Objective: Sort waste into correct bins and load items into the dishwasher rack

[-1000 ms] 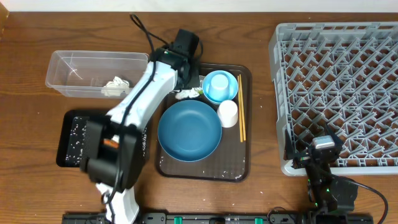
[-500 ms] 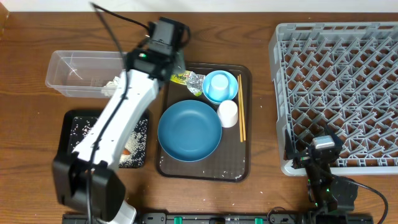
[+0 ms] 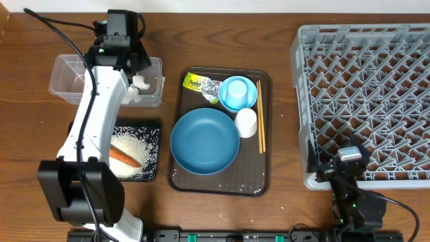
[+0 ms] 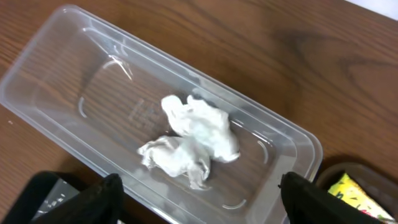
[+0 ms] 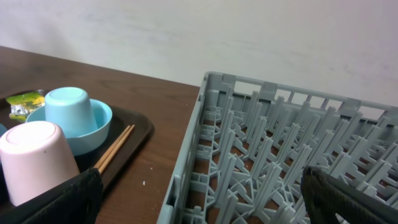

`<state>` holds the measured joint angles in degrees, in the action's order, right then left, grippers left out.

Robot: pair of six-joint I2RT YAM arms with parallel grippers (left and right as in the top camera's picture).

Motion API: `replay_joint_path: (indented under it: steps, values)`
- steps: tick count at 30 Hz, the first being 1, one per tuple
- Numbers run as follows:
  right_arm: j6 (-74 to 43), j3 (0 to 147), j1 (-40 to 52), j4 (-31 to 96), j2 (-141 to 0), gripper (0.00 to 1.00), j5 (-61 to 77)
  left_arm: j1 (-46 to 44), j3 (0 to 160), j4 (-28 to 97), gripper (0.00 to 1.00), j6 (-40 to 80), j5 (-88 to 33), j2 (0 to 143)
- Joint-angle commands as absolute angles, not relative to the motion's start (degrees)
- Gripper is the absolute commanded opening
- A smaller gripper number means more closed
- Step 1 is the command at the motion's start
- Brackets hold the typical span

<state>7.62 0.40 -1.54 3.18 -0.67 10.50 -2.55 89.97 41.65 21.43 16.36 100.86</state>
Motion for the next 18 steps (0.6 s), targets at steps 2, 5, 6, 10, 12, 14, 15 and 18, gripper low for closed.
replay_joint_path:
  steps: [2,5,6,10,12,14,15,18]
  values:
    - [8.0,0.3,-2.2,3.4,-0.3,0.99,10.4,-2.9,90.1,41.5,0.84,21.3,6.5,100.1]
    - [8.0,0.3,-2.2,3.4,-0.3,0.99,10.4,-4.6,90.1,40.3,0.83,19.0,-4.5,99.5]
    - [8.0,0.3,-2.2,3.4,-0.3,0.99,10.4,-5.4,90.1,40.1,0.84,18.6,-7.5,99.5]
    - [8.0,0.3,-2.2,3.4,-0.3,0.99,10.4,-11.0,90.1,40.4,0.83,18.1,-9.8,100.7]
    - [8.0,0.3,-2.2,3.4,-0.3,0.99,10.4,-14.0,90.1,40.1,0.83,19.6,-9.8,102.0]
    - [8.0,0.3,-2.2,3.4,-0.3,0.99,10.4,-16.4,90.1,39.5,0.83,21.7,-9.8,103.9]
    - [8.0,0.3,-2.2,3.4,-0.3,0.99,10.4,-17.5,90.1,39.1,0.83,22.4,-9.8,105.0]
    - [8.0,0.3,-2.2,3.4,-0.3,0.99,10.4,-19.3,90.1,38.0,0.83,24.8,-8.0,108.6]
